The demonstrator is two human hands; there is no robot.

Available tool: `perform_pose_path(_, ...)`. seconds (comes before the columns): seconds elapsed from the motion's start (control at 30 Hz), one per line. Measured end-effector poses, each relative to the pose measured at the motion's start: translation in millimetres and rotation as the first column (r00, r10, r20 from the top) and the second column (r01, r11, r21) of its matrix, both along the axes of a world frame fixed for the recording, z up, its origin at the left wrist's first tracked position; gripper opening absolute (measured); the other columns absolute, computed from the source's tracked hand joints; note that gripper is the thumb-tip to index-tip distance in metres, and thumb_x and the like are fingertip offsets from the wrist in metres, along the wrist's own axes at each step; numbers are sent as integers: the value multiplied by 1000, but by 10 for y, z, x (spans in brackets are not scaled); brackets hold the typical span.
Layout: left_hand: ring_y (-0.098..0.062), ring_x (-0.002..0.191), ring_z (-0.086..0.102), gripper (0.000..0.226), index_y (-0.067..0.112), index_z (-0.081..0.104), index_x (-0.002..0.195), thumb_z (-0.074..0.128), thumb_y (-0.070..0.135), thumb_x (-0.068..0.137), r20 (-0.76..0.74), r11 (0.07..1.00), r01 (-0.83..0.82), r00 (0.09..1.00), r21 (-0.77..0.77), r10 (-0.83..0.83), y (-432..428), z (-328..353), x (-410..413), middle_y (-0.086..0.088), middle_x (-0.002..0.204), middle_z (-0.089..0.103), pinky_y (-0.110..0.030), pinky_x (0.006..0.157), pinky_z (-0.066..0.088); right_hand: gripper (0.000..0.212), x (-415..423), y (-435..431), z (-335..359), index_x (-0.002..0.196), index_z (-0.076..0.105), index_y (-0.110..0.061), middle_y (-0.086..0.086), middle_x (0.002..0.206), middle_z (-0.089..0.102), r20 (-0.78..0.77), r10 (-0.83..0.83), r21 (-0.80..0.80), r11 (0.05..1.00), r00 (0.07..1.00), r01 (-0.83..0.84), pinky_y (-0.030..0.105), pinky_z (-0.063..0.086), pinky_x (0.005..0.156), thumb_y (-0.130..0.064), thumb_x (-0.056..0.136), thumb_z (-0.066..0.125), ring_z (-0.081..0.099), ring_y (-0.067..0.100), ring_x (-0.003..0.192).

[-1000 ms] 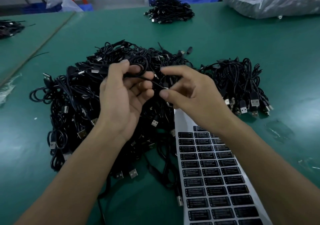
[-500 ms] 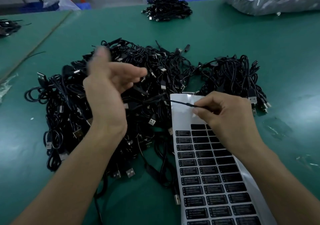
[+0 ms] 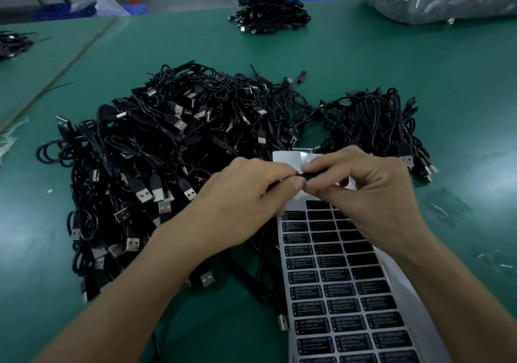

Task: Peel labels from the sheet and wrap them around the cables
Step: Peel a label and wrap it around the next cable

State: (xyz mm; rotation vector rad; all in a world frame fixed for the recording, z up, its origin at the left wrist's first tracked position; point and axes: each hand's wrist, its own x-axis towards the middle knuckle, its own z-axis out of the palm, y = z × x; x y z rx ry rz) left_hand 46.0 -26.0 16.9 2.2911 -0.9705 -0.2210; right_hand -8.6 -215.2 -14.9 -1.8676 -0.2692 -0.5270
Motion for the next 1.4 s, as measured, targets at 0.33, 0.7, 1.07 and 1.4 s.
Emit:
perform_pose_path(0.33, -30, 54, 52, 42, 17, 42, 73, 39, 52, 96, -19, 910, -399, 917, -114, 400, -66, -138, -2, -6, 69, 60, -48, 47, 47, 25, 17, -78, -110, 73, 62, -27, -12, 71, 67, -313, -231, -185, 966, 921, 179, 15, 47, 55, -15, 80, 81, 59, 4, 58)
perform_pose_path(0.7, -6, 65, 56, 38, 22, 48, 75, 82, 40, 72, 4, 944, -312, 949, -109, 314, -24, -186, 76, 8, 66, 56, -19, 52, 46, 23, 61, 8, -114, 76, 61, -17, -4, 66, 60, -303, -27, 203, 975, 953, 92, 27, 47, 58, 1, 84, 73, 52, 13, 61)
perform_pose_path(1.07, -12, 54, 37, 44, 23, 28, 71, 72, 26, 63, -266, 856, -377, 918, -354, 294, -36, -266, 180, 16, 51, 37, -38, 59, 41, 18, -29, 201, -124, 67, 68, -26, -18, 61, 65, -191, -265, -142, 960, 945, 240, 9, 41, 51, -26, 80, 81, 58, 1, 53)
perform_pose_path(1.4, -15, 61, 36, 44, 23, 30, 73, 74, 19, 68, -326, 834, -357, 917, -420, 228, -69, -264, 148, 16, 55, 32, -37, 61, 40, 31, -41, 258, -64, 78, 78, -22, -14, 63, 70, -262, -257, -159, 962, 930, 221, 10, 48, 57, -52, 76, 73, 66, 0, 60)
